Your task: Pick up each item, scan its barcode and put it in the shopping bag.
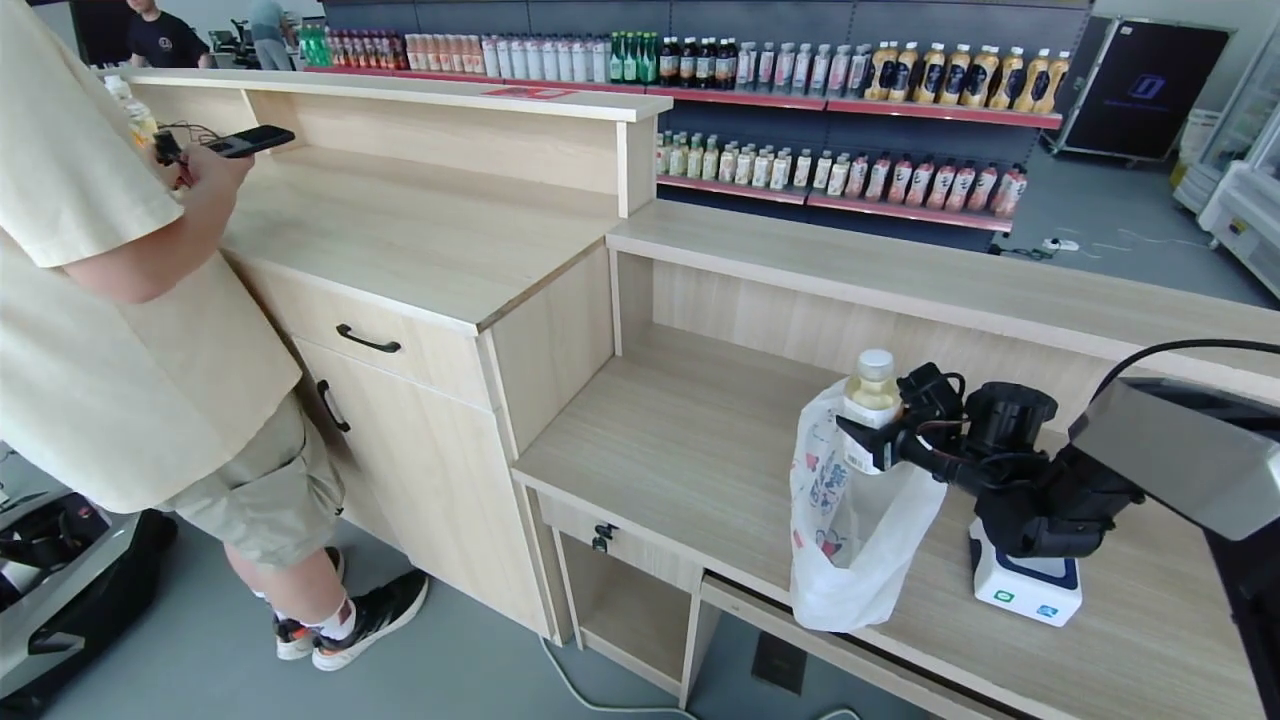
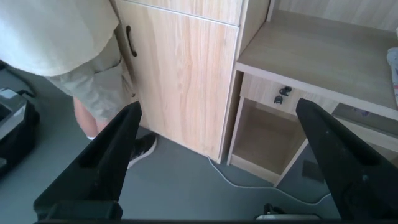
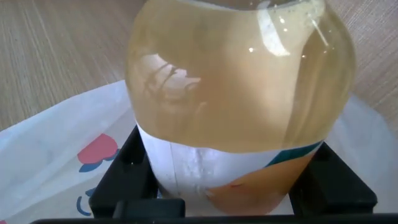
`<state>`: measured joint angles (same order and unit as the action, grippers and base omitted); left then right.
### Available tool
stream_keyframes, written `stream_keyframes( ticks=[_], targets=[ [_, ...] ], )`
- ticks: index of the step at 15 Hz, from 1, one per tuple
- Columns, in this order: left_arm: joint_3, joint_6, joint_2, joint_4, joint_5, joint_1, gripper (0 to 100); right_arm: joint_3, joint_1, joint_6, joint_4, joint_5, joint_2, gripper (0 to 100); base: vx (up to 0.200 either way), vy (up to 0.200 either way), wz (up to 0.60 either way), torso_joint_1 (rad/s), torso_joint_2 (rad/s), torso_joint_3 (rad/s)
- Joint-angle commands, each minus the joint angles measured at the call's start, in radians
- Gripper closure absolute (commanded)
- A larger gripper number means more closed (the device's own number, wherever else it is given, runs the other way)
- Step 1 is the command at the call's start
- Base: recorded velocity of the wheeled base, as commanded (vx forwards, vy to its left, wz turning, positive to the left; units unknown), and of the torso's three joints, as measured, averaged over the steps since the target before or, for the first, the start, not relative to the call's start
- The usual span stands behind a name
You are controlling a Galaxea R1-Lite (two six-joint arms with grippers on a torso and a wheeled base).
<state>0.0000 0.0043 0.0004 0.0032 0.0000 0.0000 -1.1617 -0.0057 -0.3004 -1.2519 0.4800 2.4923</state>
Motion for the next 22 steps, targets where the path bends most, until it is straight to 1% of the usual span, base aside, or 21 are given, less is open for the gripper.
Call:
stream_keyframes(
  ticks=[1, 2, 5, 8, 14, 15, 18, 20, 22],
  targets=[
    [0.0, 0.0, 0.0, 0.0, 0.0, 0.0, 0, -0.029, 0.001, 0.0, -0.001, 0.002, 0.06, 100, 0.0, 0.0, 0.0, 0.0, 0.0, 0.0],
    [0.0, 0.0, 0.0, 0.0, 0.0, 0.0, 0, -0.033, 0.001, 0.001, -0.001, 0.002, 0.068, 100, 0.0, 0.0, 0.0, 0.0, 0.0, 0.0],
    [0.0, 0.0, 0.0, 0.0, 0.0, 0.0, 0, -0.101, 0.026, 0.006, 0.009, 0.002, 0.108, 100, 0.0, 0.0, 0.0, 0.0, 0.0, 0.0],
    [0.0, 0.0, 0.0, 0.0, 0.0, 0.0, 0, -0.105, 0.039, 0.004, 0.0, 0.002, 0.123, 100, 0.0, 0.0, 0.0, 0.0, 0.0, 0.0],
    [0.0, 0.0, 0.0, 0.0, 0.0, 0.0, 0, -0.096, 0.035, -0.003, 0.0, 0.002, 0.128, 100, 0.0, 0.0, 0.0, 0.0, 0.0, 0.0],
    [0.0, 0.0, 0.0, 0.0, 0.0, 0.0, 0, -0.092, 0.033, -0.005, 0.0, 0.002, 0.126, 0, 0.0, 0.0, 0.0, 0.0, 0.0, 0.0],
    [0.0, 0.0, 0.0, 0.0, 0.0, 0.0, 0, -0.069, 0.03, 0.003, -0.001, 0.0, 0.091, 0, 0.0, 0.0, 0.0, 0.0, 0.0, 0.0],
    [0.0, 0.0, 0.0, 0.0, 0.0, 0.0, 0, -0.041, 0.03, 0.004, 0.011, -0.004, 0.002, 0, 0.0, 0.0, 0.0, 0.0, 0.0, 0.0],
    [0.0, 0.0, 0.0, 0.0, 0.0, 0.0, 0, 0.1, 0.013, -0.003, 0.032, -0.006, -0.178, 0, 0.0, 0.0, 0.0, 0.0, 0.0, 0.0]
  ],
)
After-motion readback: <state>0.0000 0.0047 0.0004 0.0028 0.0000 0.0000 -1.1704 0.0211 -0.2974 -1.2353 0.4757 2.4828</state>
